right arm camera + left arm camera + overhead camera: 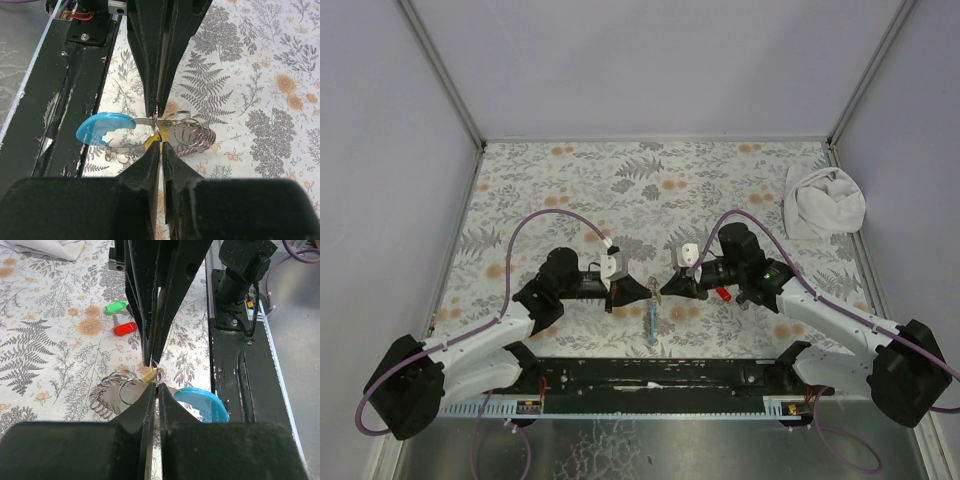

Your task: Put the keys on the keyring

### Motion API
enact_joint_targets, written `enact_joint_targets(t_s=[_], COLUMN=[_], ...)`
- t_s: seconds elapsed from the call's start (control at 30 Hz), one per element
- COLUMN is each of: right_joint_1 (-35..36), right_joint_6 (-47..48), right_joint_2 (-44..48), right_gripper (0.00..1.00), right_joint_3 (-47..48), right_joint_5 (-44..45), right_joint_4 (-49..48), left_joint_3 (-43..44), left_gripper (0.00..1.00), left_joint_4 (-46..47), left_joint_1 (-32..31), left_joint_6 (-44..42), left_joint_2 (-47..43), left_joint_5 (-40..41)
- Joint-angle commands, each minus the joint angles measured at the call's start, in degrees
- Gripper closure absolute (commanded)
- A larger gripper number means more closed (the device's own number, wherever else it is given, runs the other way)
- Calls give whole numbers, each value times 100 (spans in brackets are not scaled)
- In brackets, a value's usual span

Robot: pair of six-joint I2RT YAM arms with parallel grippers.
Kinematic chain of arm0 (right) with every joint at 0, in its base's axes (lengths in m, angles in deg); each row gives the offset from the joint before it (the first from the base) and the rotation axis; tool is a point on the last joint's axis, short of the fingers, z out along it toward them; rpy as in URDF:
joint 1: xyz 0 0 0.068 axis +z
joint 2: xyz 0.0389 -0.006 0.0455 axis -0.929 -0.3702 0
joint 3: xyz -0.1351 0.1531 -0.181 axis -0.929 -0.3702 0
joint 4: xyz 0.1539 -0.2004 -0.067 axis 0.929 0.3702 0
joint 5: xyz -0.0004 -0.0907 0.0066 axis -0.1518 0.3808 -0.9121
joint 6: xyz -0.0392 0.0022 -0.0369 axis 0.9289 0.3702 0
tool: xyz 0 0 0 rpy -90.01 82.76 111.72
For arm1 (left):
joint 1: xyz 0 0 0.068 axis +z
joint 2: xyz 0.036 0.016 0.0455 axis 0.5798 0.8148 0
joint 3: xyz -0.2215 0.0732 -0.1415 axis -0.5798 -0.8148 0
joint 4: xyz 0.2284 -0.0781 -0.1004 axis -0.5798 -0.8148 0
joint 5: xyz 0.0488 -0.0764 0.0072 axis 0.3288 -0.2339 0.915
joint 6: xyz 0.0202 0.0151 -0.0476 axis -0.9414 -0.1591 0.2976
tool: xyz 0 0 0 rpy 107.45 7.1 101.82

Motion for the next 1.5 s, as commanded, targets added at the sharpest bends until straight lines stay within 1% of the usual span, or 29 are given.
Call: enact_joint_targets(t_s=[0.0, 0.13, 0.4, 0.5, 0.57, 0.6, 1.07, 1.47], right_joint_1=[44, 44, 44, 44, 44, 44, 40, 44], right_joint_6=[-30, -47, 63, 91, 92, 95, 30, -196], right_joint_2=[23, 33, -14, -53, -63, -63, 33, 164], right_gripper=[87, 80, 79, 84, 93, 99, 100, 100], right_joint_3=[142, 131, 185, 229, 248, 257, 311, 347], right_joint_5=[-251, -303, -465, -508, -527, -529, -481, -146], right_joint_4=[-323, -383, -255, -185, -169, -163, -165, -160], left_joint_3=[8, 19, 42, 44, 56, 59, 359, 424], left_gripper=[100, 100, 100, 100, 100, 100, 100, 100], left_joint_4=[428, 419, 395, 392, 373, 355, -235, -421], left_joint_1=[-33, -32, -38, -33, -32, -32, -75, -97], left_joint_6=[11, -2, -23, -25, -26, -30, -238, -337], left_joint_2=[-49, -17, 1, -5, -2, 2, 245, 258], left_joint_5=[-204, -282, -295, -291, -287, -294, -148, -88])
